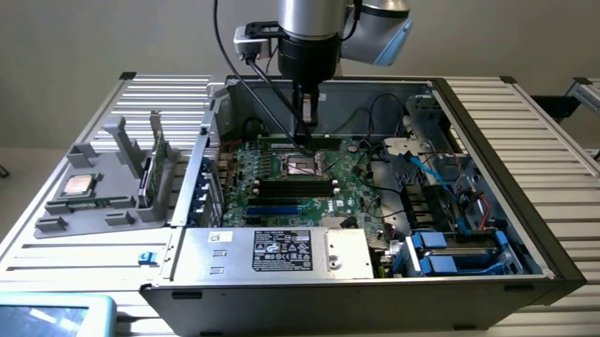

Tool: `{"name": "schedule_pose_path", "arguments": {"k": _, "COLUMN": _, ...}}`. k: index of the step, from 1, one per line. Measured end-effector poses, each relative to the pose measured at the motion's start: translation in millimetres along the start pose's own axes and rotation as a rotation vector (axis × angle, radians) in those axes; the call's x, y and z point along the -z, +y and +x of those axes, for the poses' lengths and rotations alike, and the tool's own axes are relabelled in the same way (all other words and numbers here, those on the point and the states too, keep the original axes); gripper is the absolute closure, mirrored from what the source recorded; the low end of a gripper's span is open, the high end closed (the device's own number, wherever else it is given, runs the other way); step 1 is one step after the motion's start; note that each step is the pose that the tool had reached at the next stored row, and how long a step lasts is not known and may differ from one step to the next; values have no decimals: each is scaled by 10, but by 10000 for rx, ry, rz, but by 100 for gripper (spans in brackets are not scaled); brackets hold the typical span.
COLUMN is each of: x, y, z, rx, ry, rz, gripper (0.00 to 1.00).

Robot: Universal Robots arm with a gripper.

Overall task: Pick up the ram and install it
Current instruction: 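Insert the ram into the slot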

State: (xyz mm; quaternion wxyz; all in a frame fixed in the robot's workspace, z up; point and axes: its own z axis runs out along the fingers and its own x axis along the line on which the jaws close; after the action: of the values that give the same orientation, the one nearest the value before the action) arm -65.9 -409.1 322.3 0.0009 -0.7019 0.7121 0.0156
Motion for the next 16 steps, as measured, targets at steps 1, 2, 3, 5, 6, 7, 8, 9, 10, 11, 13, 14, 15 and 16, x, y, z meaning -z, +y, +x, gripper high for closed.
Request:
{"name": "schedule_pose_path", "arguments": {"k": 1, "x": -18, "y": 2, "z": 0, "rx": 0, "ry": 0, "rz": 0, "gripper": 89}}
{"name": "schedule_pose_path", "arguments": {"k": 2, "x": -37, "y": 5, "z": 1, "rx": 0, "ry": 0, "rz": 0, "gripper": 89}}
{"name": "schedule_pose_path", "arguments": {"k": 3, "x": -56, "y": 8, "z": 2, "rx": -1, "ry": -1, "rz": 0, "gripper": 89}}
{"name": "schedule_pose_path", "arguments": {"k": 5, "x": -91, "y": 13, "z": 8, "rx": 1, "ry": 0, "rz": 0, "gripper": 89}}
{"name": "schedule_pose_path", "arguments": {"k": 6, "x": -109, "y": 16, "z": 13, "rx": 1, "ry": 0, "rz": 0, "gripper": 89}}
{"name": "schedule_pose_path", "arguments": {"k": 7, "x": -128, "y": 20, "z": 20, "rx": 0, "ry": 0, "rz": 0, "gripper": 89}}
{"name": "schedule_pose_path", "arguments": {"k": 8, "x": -146, "y": 23, "z": 27, "rx": 0, "ry": -1, "rz": 0, "gripper": 89}}
{"name": "schedule_pose_path", "arguments": {"k": 9, "x": -163, "y": 25, "z": 34, "rx": -1, "ry": -1, "rz": 0, "gripper": 89}}
{"name": "schedule_pose_path", "arguments": {"k": 10, "x": -181, "y": 25, "z": 38, "rx": -2, "ry": -1, "rz": 1, "gripper": 89}}
{"name": "schedule_pose_path", "arguments": {"k": 11, "x": -201, "y": 25, "z": 41, "rx": -4, "ry": 0, "rz": 0, "gripper": 89}}
{"name": "schedule_pose_path", "arguments": {"k": 13, "x": -237, "y": 23, "z": 45, "rx": -7, "ry": 0, "rz": 0, "gripper": 89}}
{"name": "schedule_pose_path", "arguments": {"k": 14, "x": -255, "y": 23, "z": 48, "rx": -10, "ry": -1, "rz": 1, "gripper": 89}}
{"name": "schedule_pose_path", "arguments": {"k": 15, "x": -273, "y": 22, "z": 52, "rx": -13, "ry": -1, "rz": 1, "gripper": 89}}
{"name": "schedule_pose_path", "arguments": {"k": 16, "x": -291, "y": 22, "z": 57, "rx": -17, "ry": -1, "rz": 1, "gripper": 89}}
